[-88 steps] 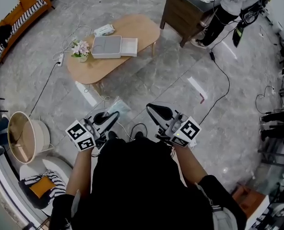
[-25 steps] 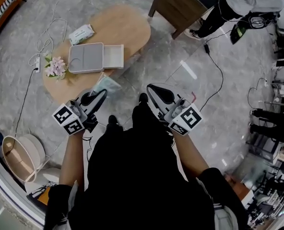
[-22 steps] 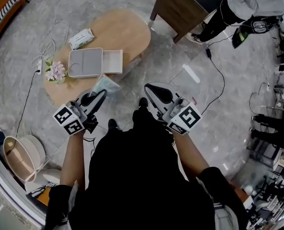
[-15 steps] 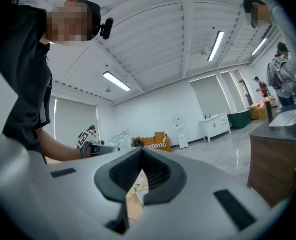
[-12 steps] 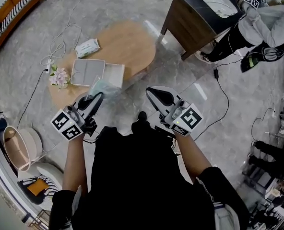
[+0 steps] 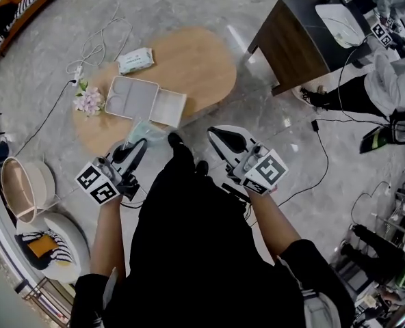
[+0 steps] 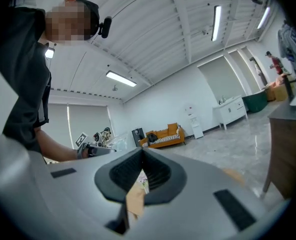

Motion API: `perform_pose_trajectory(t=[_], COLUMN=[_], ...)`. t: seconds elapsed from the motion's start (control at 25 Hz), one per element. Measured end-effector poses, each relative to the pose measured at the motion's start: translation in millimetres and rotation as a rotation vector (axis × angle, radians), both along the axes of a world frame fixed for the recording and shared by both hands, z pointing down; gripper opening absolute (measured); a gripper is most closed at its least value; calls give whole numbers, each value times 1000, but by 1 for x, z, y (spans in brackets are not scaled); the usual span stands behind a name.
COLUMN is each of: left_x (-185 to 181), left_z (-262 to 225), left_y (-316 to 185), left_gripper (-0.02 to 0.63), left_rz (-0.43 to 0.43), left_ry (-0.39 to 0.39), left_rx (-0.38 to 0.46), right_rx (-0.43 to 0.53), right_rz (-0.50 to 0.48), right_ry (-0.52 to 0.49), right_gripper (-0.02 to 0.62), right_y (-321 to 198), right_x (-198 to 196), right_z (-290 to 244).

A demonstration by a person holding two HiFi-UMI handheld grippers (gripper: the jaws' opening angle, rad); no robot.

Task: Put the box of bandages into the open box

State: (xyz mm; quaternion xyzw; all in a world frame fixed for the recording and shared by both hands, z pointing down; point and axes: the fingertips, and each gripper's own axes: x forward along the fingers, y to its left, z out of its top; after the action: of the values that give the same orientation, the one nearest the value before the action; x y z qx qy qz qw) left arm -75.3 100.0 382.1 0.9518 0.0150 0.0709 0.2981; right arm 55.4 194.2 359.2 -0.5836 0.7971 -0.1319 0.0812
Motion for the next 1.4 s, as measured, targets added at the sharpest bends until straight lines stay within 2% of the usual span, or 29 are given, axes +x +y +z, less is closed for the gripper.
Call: perform_pose_trajectory(t=[0.24, 0.4, 0.68, 0.96, 1.08, 1.4], left_x=[23, 36, 59, 72, 73, 64], left_z=[24, 43, 45, 53, 58, 92], left_y=[-45, -87, -162, -191, -194, -197], left_gripper=[40, 40, 40, 40, 40, 40], left_rz=[-26, -45, -119, -134, -191, -445], left_ry=[37, 27, 117, 155, 173, 154], left_rx=[-56, -95, -148, -185, -209, -295], right_rx=[-50, -78, -144, -145, -155, -168], right_rz=[-30, -42, -83, -143, -215, -458], right_ry=[41, 79, 135, 155, 162, 145], right_gripper=[11, 11, 11, 11, 11, 11], right_y=[-47, -80, -147, -207, -223, -271], right_x=[16, 34, 56, 56, 58, 67], right_z=[3, -6, -6, -6, 2, 32])
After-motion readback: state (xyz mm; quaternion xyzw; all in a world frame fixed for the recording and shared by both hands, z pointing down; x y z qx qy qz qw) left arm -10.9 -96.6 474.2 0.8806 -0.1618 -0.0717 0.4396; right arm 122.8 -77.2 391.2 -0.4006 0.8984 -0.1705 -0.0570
